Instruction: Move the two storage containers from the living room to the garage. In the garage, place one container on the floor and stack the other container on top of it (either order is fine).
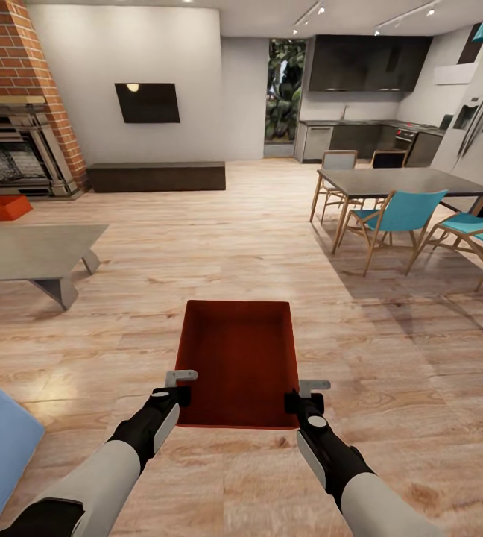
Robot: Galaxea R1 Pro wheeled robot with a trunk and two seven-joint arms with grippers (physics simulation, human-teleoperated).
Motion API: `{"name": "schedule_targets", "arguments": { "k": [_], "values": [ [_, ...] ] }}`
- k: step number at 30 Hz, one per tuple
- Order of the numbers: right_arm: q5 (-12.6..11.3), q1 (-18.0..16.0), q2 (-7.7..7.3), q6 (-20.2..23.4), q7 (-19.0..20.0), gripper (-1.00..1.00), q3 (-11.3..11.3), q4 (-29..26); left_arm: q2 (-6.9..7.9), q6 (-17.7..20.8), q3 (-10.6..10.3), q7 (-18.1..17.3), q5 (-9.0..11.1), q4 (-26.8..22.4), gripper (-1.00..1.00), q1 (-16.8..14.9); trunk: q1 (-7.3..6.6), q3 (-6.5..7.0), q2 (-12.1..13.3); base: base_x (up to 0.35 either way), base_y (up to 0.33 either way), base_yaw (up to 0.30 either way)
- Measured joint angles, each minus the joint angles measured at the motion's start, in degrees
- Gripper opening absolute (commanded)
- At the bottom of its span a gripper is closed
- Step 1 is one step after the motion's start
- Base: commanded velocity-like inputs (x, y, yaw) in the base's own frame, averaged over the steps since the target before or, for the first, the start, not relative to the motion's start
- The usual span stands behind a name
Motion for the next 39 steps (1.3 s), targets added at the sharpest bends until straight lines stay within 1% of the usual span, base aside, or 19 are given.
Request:
{"name": "schedule_targets", "arguments": {
  "k": [20, 27, 39],
  "values": [
    [0.03, 0.0, 0.06, -0.23, 0.0, -1.0, -0.11, 0.17, 0.04, -0.02, -0.08, 0.0, 0.0, -0.05, -1.0, 0.01, -4.4, 3.6, 8.03, 0.0, 0.0, 0.0],
    [0.03, 0.0, 0.06, -0.24, -0.02, -1.0, -0.11, 0.17, 0.03, 0.01, -0.07, -0.01, -0.03, -0.09, -1.0, 0.01, -5.94, 5.35, 10.83, 0.0, 0.0, 0.0],
    [0.01, 0.0, 0.05, -0.26, -0.01, -1.0, -0.1, 0.09, 0.02, -0.01, -0.08, 0.01, -0.03, -0.16, -1.0, 0.01, -5.94, 6.45, 10.85, 0.0, 0.0, 0.0]
  ]
}}
